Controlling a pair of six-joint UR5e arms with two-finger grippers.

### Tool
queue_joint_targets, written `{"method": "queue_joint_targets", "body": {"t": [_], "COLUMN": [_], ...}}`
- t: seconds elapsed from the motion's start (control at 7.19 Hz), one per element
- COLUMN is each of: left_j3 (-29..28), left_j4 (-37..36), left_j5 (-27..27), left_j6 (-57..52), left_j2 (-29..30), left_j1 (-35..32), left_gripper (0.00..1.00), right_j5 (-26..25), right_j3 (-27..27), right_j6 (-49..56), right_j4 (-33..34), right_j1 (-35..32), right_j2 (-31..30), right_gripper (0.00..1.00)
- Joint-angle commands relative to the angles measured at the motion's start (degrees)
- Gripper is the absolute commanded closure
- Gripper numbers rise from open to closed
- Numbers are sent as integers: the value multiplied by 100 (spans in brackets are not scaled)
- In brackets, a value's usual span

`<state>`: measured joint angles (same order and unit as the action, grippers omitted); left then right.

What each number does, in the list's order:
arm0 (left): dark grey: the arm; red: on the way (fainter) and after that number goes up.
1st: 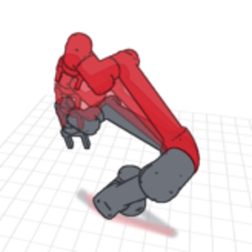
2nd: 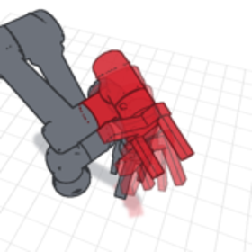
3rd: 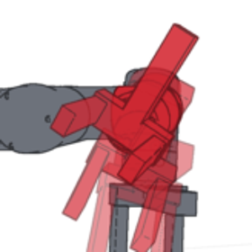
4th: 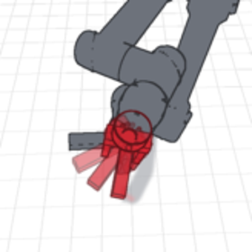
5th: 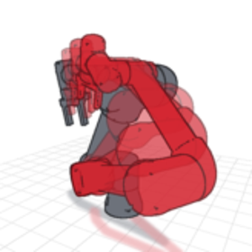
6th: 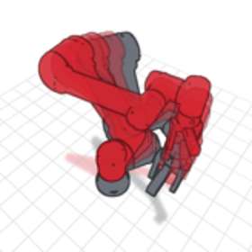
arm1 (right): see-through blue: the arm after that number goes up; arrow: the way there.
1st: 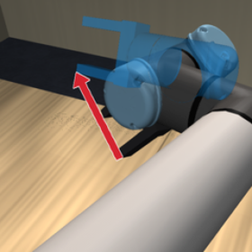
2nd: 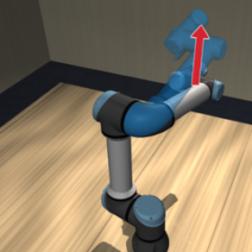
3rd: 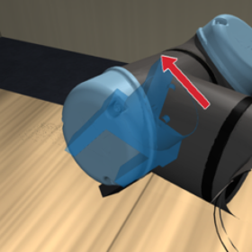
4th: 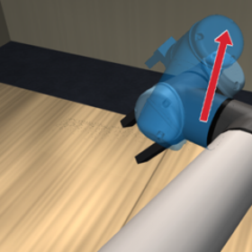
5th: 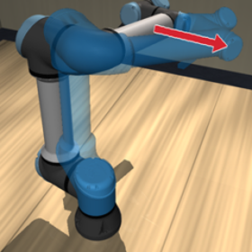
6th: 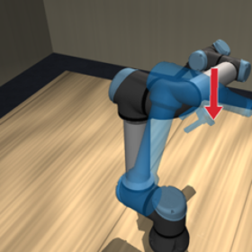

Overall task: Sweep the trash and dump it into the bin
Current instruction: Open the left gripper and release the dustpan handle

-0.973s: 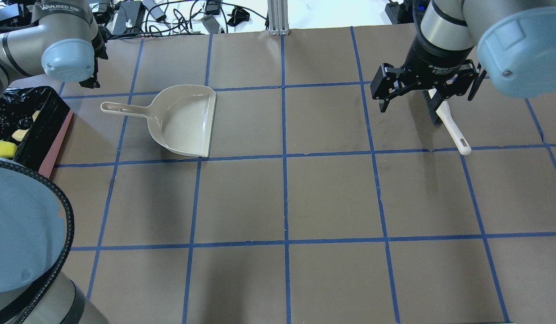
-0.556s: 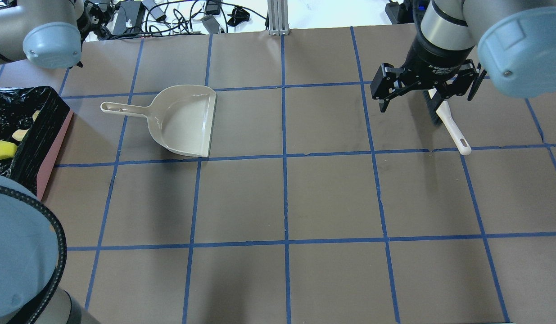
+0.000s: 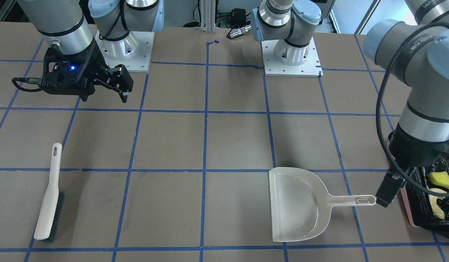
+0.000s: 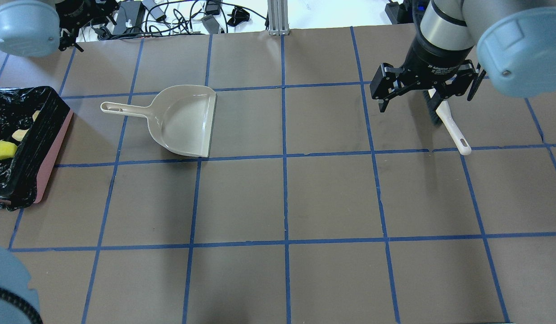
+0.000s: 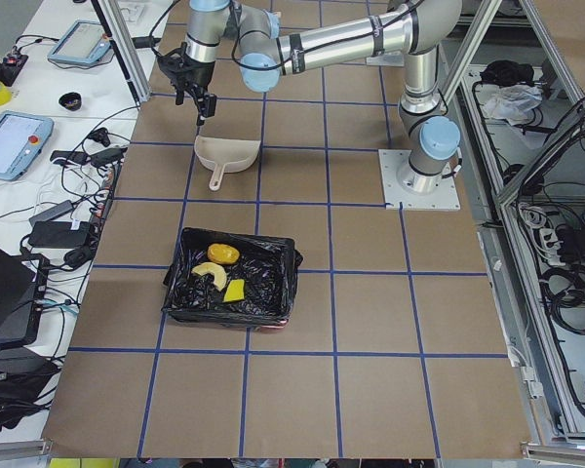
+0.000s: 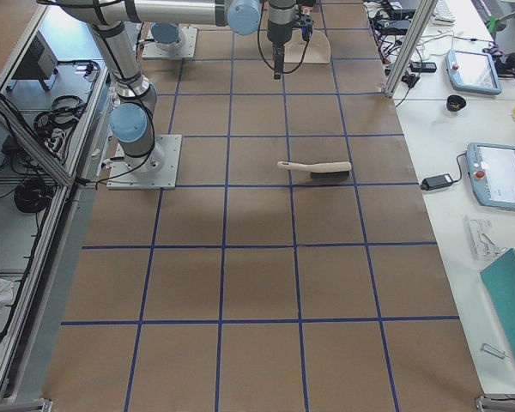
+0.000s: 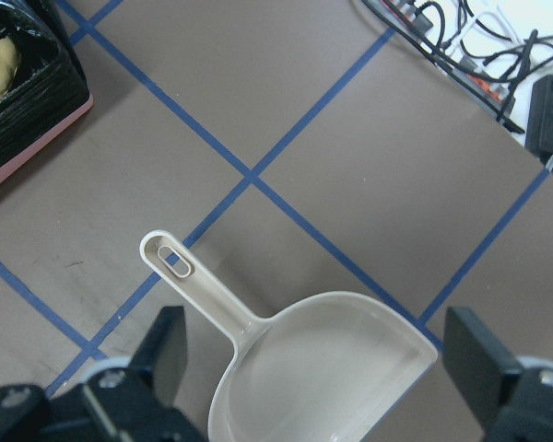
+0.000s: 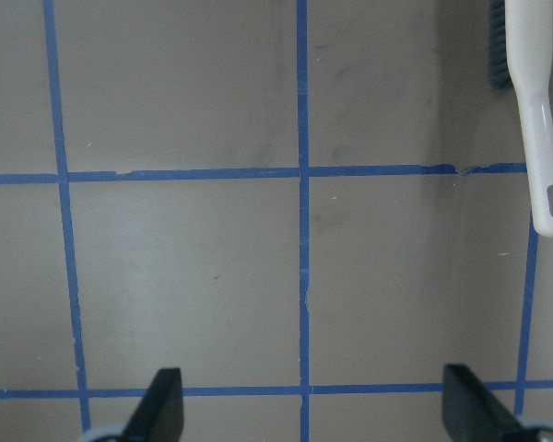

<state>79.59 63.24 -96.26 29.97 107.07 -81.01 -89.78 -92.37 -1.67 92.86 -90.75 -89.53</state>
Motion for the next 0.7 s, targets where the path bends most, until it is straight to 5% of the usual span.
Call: {"method": "queue_joint_targets", "body": {"t": [0.0,0.28,0.56], "left_j3": [30,126,608], "left_j4": [434,1074,1261], "left_j5": [72,-6,37], "left_j6": [-798,-2130,-2162], "left_j2": [-378,-659,-1010], "left_j1": [-282,-695,-951], "left_gripper": [0,0,0], "right_j5": [4,-22,-66], "right_j3": [0,0,9], "right_j6": [0,-9,-18], "right_j4": [4,4,-5], "right_j1": [13,4,22], "right_j2": [6,-12,-12], "right_gripper": [0,0,0]}}
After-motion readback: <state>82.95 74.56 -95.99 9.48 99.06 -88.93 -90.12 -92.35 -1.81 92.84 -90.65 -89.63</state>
